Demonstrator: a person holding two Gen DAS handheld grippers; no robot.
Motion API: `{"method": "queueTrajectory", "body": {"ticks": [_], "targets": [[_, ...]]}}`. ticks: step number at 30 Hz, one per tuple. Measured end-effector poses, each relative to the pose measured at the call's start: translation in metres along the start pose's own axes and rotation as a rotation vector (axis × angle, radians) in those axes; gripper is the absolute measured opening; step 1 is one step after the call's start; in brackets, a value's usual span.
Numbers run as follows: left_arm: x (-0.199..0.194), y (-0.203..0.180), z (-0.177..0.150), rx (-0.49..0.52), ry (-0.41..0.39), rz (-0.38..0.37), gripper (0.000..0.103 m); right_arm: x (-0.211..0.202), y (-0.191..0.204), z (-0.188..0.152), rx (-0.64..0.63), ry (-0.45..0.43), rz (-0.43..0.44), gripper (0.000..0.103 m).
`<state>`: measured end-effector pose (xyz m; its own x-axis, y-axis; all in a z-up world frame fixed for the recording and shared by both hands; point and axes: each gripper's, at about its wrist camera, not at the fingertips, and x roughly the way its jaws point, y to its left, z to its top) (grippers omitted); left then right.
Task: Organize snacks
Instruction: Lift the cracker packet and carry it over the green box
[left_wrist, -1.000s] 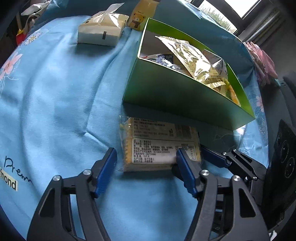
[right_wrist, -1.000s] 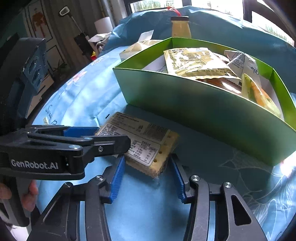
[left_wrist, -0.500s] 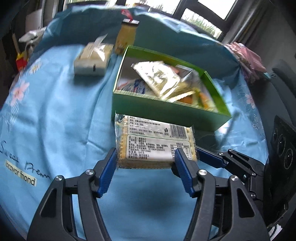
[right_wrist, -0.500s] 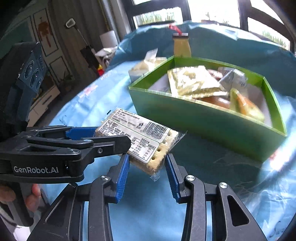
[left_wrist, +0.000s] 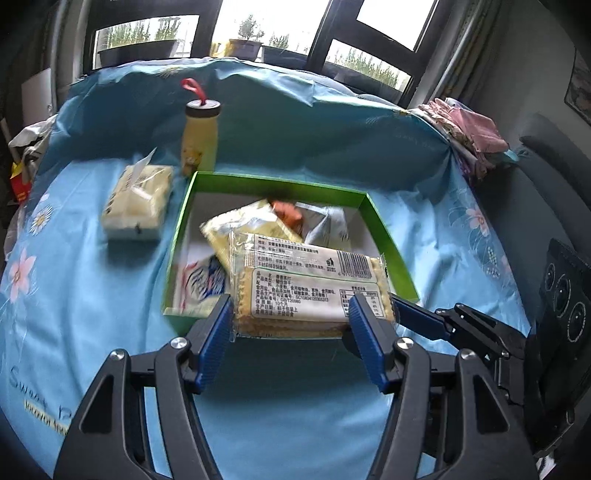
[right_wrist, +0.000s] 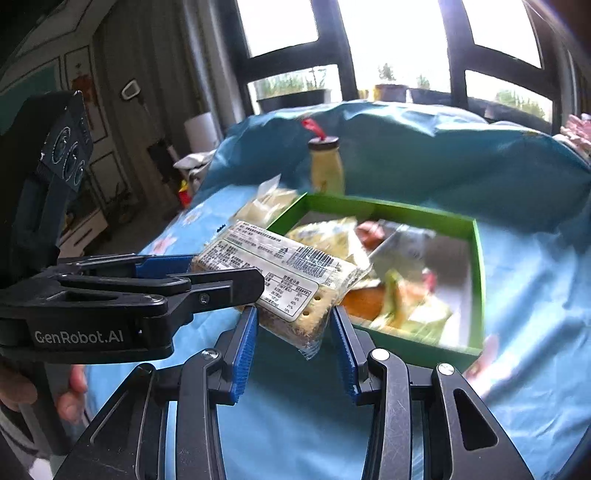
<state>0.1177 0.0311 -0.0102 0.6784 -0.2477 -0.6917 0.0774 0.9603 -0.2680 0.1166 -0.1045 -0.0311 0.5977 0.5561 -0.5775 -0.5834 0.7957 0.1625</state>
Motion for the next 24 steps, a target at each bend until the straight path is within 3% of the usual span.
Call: {"method": "queueTrajectory", "body": {"ticks": [6, 14, 17, 21, 24], "targets": [[0.031, -0.003, 0.027, 0.010, 0.005, 0.005, 0.062, 0.019, -0.030, 0.020, 0.021, -0.016, -0.007, 0.042], [0.075, 0.001, 0.043, -0.003, 0.042, 0.019, 0.062, 0.051, -0.055, 0.028, 0.034, 0.027, -0.051, 0.042], [0.088, 0.005, 0.045, -0.022, 0.073, 0.025, 0.067, 0.064, -0.061, 0.029, 0.038, 0.066, -0.088, 0.043], [0.084, 0.008, 0.046, -0.030, 0.066, 0.038, 0.081, 0.064, -0.061, 0.030, 0.024, 0.075, -0.122, 0.047], [0.073, 0.009, 0.046, -0.023, 0.053, 0.057, 0.084, 0.056, -0.062, 0.031, 0.035, 0.066, -0.134, 0.058]]}}
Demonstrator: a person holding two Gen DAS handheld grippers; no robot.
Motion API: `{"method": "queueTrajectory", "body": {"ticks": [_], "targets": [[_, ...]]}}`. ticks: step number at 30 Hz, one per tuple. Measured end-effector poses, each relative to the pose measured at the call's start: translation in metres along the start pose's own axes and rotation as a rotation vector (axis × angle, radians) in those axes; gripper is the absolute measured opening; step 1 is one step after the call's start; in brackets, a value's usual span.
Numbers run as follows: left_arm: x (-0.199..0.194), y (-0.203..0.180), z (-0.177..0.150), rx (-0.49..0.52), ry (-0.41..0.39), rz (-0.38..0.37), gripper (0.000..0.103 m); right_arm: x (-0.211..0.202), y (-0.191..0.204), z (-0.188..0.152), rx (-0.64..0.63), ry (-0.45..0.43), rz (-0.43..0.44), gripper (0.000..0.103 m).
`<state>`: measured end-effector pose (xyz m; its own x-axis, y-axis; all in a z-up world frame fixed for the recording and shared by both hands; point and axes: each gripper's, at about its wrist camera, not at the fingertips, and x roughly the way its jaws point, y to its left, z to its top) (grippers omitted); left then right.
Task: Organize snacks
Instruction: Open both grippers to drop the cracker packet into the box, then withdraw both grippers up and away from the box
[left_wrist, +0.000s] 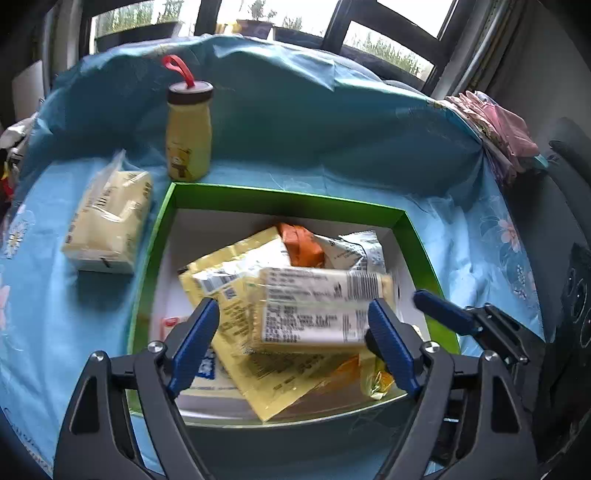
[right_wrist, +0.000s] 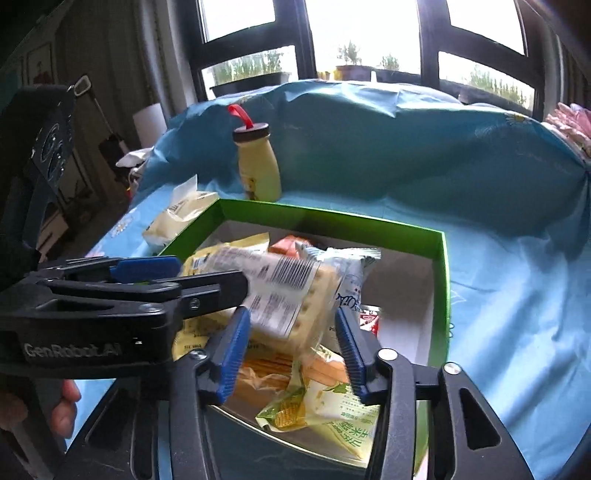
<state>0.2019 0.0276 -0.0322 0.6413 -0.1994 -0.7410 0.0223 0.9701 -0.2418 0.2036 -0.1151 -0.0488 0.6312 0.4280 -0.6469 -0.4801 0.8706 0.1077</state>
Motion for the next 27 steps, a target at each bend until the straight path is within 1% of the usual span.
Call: {"method": "queueTrajectory", "body": {"ticks": [1, 4, 9, 10, 11, 13, 14, 15, 18, 21, 25, 27], "targets": [[-0.005, 0.000, 0.000, 0.005, -0.011, 0.007, 0.085, -0.002, -0.001, 0.001, 0.004, -0.003, 0.002, 0.061], [-0.017, 0.003, -0.001, 0.009, -0.028, 0.027, 0.088, -0.012, 0.000, 0.001, 0.010, -0.004, -0.008, 0.061], [-0.043, 0.002, -0.007, 0.030, -0.050, 0.064, 0.088, -0.033, 0.007, 0.002, 0.003, -0.002, -0.011, 0.062], [-0.048, 0.001, -0.008, 0.034, -0.048, 0.070, 0.088, -0.038, 0.009, 0.002, 0.002, 0.000, -0.014, 0.066], [-0.054, 0.000, -0.010, 0.038, -0.050, 0.077, 0.088, -0.042, 0.011, 0.003, 0.001, 0.005, -0.019, 0.074], [-0.065, -0.001, -0.014, 0.043, -0.048, 0.089, 0.089, -0.052, 0.016, 0.003, 0.003, 0.014, -0.037, 0.080], [-0.068, 0.000, -0.015, 0.044, -0.042, 0.094, 0.093, -0.059, 0.019, 0.003, 0.000, 0.018, -0.042, 0.080], [-0.073, -0.001, -0.016, 0.043, -0.036, 0.103, 0.103, -0.063, 0.021, 0.004, 0.000, 0.028, -0.056, 0.081], [-0.089, 0.000, -0.021, 0.037, -0.039, 0.139, 0.102, -0.075, 0.025, 0.005, 0.007, 0.056, -0.078, 0.084], [-0.106, 0.000, -0.024, 0.018, -0.040, 0.139, 0.103, -0.087, 0.029, 0.005, 0.009, 0.080, -0.086, 0.085], [-0.125, -0.005, -0.026, 0.015, -0.039, 0.158, 0.103, -0.102, 0.035, 0.005, 0.001, 0.084, -0.093, 0.085], [-0.134, -0.007, -0.027, 0.015, -0.036, 0.150, 0.103, -0.110, 0.038, 0.007, -0.006, 0.075, -0.092, 0.085]]}}
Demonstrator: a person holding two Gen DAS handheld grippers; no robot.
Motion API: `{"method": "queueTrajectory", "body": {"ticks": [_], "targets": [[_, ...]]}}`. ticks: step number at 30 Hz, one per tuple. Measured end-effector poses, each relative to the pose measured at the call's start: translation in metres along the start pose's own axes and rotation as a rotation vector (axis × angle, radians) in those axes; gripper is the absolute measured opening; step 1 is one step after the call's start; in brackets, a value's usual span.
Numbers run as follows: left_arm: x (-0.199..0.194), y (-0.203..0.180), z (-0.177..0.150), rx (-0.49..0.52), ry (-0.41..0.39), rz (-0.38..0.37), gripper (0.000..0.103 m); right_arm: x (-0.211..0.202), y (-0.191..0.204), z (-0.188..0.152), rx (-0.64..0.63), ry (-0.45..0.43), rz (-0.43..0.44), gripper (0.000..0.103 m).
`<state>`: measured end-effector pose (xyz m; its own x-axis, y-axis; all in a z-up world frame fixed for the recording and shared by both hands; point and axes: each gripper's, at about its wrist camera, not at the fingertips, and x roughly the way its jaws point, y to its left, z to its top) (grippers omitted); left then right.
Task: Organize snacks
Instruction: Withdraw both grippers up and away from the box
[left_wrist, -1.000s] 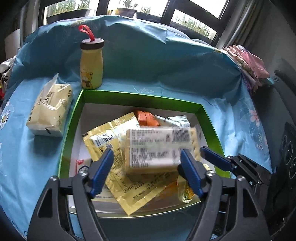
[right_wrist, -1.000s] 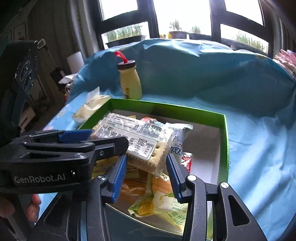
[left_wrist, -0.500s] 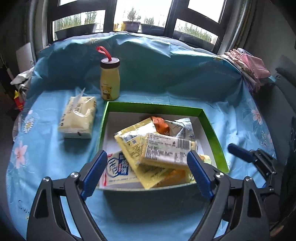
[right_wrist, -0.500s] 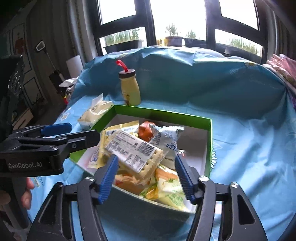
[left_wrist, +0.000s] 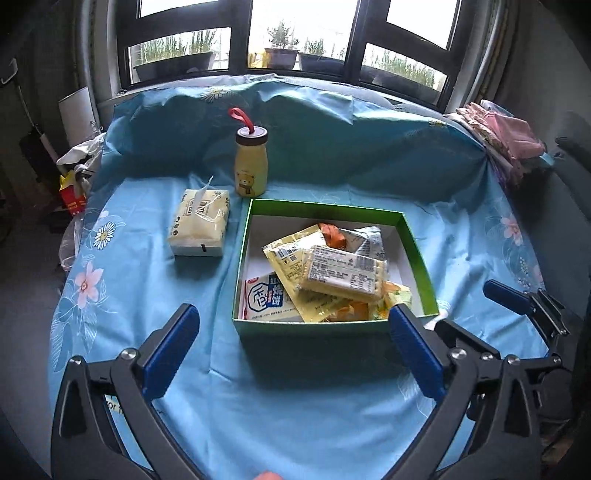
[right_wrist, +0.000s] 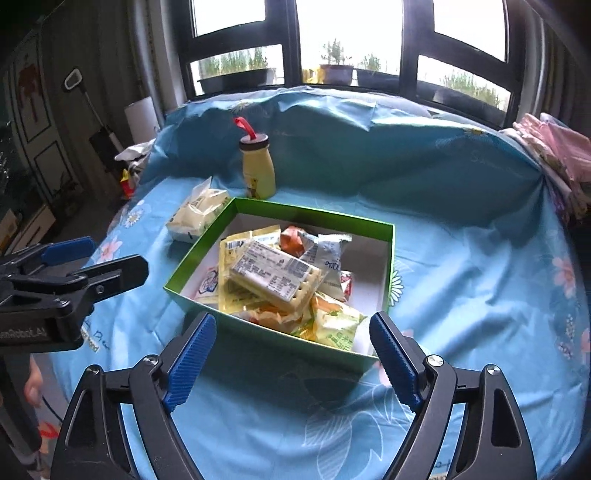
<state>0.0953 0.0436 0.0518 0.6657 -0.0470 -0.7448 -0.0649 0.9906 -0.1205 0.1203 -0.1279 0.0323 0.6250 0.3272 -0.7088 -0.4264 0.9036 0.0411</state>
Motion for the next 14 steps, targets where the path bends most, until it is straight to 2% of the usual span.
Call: {"method": "queueTrajectory", "body": {"ticks": [10, 14], "targets": [[-0.023, -0.003, 0.000, -0.007, -0.022, -0.032, 0.102, -0.022, 0.006, 0.005, -0.010, -0.026, -0.007, 0.085], [-0.026, -0.004, 0.000, -0.008, -0.041, -0.014, 0.102, -0.024, 0.007, 0.006, -0.007, -0.028, -0.007, 0.086]]}}
